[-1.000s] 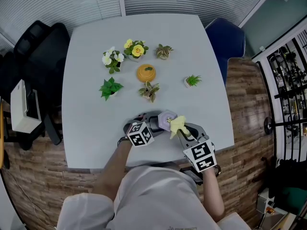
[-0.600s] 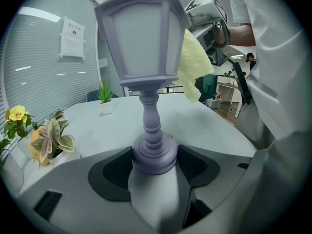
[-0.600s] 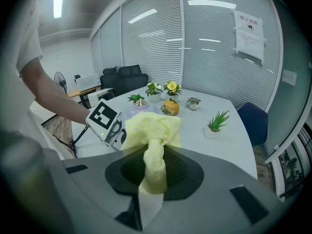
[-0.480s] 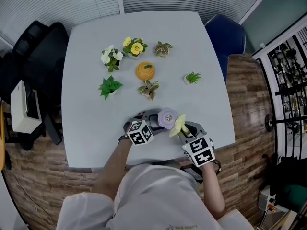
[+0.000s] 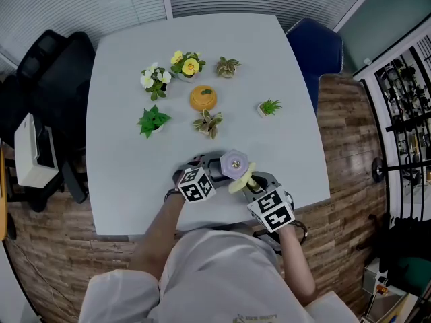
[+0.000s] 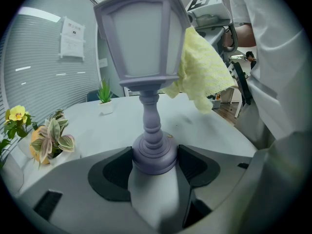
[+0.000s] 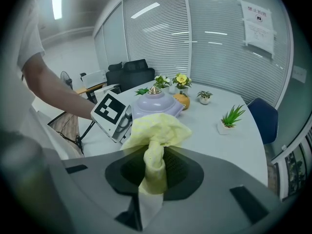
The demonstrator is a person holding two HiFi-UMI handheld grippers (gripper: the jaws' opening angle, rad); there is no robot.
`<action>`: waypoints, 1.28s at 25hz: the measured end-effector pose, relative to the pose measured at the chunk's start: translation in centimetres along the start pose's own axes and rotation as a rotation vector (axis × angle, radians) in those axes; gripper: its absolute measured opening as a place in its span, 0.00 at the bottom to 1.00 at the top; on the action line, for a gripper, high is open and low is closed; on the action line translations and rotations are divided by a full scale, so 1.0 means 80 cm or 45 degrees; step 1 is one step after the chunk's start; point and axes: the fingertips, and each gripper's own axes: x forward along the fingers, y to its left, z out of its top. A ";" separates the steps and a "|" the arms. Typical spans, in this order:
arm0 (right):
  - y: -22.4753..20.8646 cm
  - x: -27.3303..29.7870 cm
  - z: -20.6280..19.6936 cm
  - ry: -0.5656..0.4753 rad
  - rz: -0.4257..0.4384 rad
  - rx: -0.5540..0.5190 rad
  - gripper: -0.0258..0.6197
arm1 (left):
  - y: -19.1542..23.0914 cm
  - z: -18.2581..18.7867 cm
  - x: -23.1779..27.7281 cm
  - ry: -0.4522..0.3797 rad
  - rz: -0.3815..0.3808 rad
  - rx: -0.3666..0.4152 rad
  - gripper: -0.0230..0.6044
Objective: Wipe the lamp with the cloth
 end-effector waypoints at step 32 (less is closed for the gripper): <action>0.052 0.009 0.004 0.075 0.171 -0.209 0.16 | -0.001 0.001 0.000 0.000 0.000 0.001 0.52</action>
